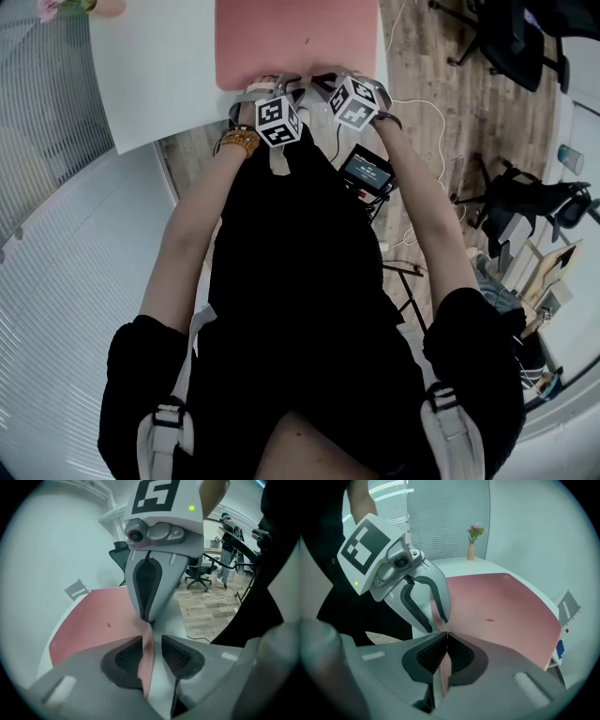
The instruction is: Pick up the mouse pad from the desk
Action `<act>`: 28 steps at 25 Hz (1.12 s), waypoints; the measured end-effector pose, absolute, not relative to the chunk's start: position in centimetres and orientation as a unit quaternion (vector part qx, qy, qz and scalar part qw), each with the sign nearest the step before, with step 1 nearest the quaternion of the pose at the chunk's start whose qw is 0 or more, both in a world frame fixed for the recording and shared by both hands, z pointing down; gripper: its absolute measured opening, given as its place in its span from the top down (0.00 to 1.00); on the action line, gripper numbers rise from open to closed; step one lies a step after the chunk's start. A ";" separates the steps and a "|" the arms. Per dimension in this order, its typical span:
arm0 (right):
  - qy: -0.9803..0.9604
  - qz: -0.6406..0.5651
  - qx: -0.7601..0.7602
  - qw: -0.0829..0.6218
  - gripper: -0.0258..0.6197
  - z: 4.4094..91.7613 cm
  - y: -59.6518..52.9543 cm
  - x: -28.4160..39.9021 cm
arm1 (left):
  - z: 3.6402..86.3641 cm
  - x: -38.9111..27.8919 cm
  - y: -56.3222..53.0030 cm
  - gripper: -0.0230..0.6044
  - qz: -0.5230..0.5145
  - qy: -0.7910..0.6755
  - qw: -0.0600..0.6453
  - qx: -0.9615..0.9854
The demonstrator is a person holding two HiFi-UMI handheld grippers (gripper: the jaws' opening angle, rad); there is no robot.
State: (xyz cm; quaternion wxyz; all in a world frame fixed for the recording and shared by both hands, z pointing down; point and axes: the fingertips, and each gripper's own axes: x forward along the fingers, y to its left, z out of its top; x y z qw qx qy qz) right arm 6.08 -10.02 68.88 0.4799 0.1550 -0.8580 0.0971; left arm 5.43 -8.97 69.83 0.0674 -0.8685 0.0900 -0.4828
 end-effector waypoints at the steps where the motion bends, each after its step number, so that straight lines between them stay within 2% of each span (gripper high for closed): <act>1: -0.858 0.097 0.157 0.479 0.92 68.8 -10.3 6.1 | 70.0 5.5 -9.3 0.76 -0.490 0.093 0.070 -0.864; 3: -0.857 0.095 0.160 0.480 0.92 68.7 -10.7 6.0 | 70.1 5.5 -10.0 0.81 -0.500 0.099 0.077 -0.857; 5: -0.858 0.096 0.162 0.477 0.92 68.6 -11.0 6.1 | 69.9 5.7 -10.4 0.93 -0.498 0.101 0.083 -0.857; 8: -0.872 0.086 0.157 0.455 0.91 67.5 -11.0 5.8 | 69.3 5.5 -10.8 0.93 -0.482 0.118 0.069 -0.865; 9: -0.878 0.075 0.152 0.448 0.88 67.2 -10.8 5.6 | 69.0 5.4 -11.1 0.93 -0.476 0.128 0.061 -0.868; 12: -0.883 0.036 0.125 0.452 0.62 67.1 -9.8 4.9 | 67.9 5.3 -11.8 0.93 -0.460 0.151 0.044 -0.874; 14: -0.876 0.007 0.115 0.469 0.61 67.7 -9.4 4.6 | 67.3 5.2 -11.9 0.93 -0.455 0.153 0.044 -0.876; 18: -0.842 -0.034 0.154 0.516 0.62 69.3 -11.6 5.0 | 66.0 5.1 -12.1 0.93 -0.447 0.157 0.058 -0.879; 19: -0.831 -0.041 0.168 0.528 0.69 69.7 -12.4 5.4 | 65.7 5.1 -12.1 0.93 -0.442 0.158 0.064 -0.880; 20: -0.824 -0.045 0.179 0.536 0.81 69.8 -13.1 5.8 | 65.4 5.1 -12.1 0.93 -0.437 0.159 0.071 -0.882; 22: -0.822 -0.045 0.181 0.538 0.88 69.5 -13.7 6.1 | 65.2 5.1 -12.0 0.93 -0.432 0.156 0.094 -0.883; 23: -0.824 -0.046 0.179 0.535 0.89 69.2 -13.8 6.2 | 65.6 4.8 -11.9 0.91 -0.439 0.154 0.104 -0.879; 25: -0.829 -0.051 0.181 0.526 0.89 68.4 -13.9 6.2 | 67.4 3.9 -12.0 0.74 -0.466 0.152 0.107 -0.865; 26: -0.831 -0.053 0.185 0.522 0.89 68.0 -14.0 6.2 | 68.1 3.3 -12.4 0.72 -0.477 0.158 0.102 -0.859; 28: -0.832 -0.062 0.193 0.517 0.88 67.2 -14.2 6.0 | 68.4 1.9 -13.9 0.74 -0.481 0.190 0.080 -0.852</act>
